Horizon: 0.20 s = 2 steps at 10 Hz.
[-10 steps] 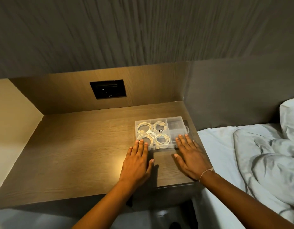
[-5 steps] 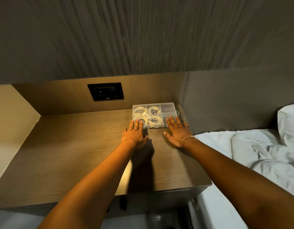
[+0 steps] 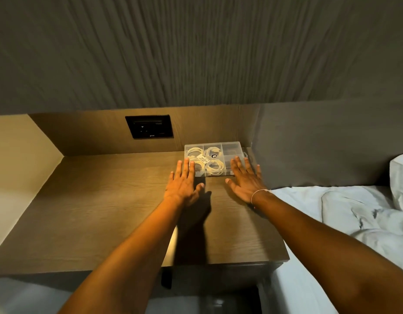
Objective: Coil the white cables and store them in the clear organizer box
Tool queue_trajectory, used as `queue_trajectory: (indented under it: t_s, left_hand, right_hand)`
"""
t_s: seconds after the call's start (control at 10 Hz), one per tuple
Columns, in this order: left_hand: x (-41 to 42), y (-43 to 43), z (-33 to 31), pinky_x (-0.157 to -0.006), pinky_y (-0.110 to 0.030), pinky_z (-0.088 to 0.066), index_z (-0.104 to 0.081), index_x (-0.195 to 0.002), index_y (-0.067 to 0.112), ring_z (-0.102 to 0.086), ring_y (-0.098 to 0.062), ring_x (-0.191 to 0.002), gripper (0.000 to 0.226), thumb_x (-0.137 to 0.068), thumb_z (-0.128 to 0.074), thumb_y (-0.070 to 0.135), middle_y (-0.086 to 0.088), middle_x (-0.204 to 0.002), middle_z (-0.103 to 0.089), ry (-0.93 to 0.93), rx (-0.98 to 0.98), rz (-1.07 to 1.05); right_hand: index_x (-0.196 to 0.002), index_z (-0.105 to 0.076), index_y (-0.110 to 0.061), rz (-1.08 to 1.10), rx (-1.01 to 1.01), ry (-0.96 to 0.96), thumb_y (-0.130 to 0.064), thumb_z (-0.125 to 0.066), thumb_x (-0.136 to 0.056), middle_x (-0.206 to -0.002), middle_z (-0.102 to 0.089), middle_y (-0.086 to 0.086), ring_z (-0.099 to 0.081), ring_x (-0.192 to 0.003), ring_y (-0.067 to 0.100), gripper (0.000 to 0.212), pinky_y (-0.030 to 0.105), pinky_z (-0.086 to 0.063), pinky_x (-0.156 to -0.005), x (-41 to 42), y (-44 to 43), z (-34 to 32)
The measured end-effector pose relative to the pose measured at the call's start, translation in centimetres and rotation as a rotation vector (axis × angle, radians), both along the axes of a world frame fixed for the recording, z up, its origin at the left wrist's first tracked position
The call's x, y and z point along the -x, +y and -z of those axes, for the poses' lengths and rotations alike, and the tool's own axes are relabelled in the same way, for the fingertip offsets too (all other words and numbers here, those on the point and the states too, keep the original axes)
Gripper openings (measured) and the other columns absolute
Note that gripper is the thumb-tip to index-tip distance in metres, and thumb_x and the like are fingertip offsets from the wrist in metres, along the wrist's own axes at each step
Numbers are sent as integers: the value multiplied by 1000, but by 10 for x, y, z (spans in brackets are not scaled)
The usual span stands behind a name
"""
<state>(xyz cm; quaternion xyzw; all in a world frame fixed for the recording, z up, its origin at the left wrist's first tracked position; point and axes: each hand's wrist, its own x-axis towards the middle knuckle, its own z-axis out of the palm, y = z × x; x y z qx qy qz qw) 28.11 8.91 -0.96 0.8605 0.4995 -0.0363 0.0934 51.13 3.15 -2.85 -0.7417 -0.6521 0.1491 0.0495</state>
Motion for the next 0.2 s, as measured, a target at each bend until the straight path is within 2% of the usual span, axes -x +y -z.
queue_trajectory:
  t_s: [0.1, 0.2]
  left_hand:
    - [20, -11, -8, -121, -51, -5, 15, -150, 12, 18, -29, -147, 78, -98, -25, 53, -13, -161, 19, -45, -89, -51]
    - [46, -25, -15, -121, -51, -7, 12, -151, 10, 14, -30, -148, 78, -98, -25, 53, -15, -161, 15, -72, -216, -84]
  right_hand:
    - [-153, 14, -29, 66, -206, 165, -55, -29, -99, -164, 19, -2, 21, -149, 21, 73, 55, 3, -122, 22, -25, -13]
    - [-154, 4, -37, 145, -452, 515, -62, -33, -95, -167, -3, -2, -4, -153, 23, 74, 56, -16, -121, 50, -66, -47]
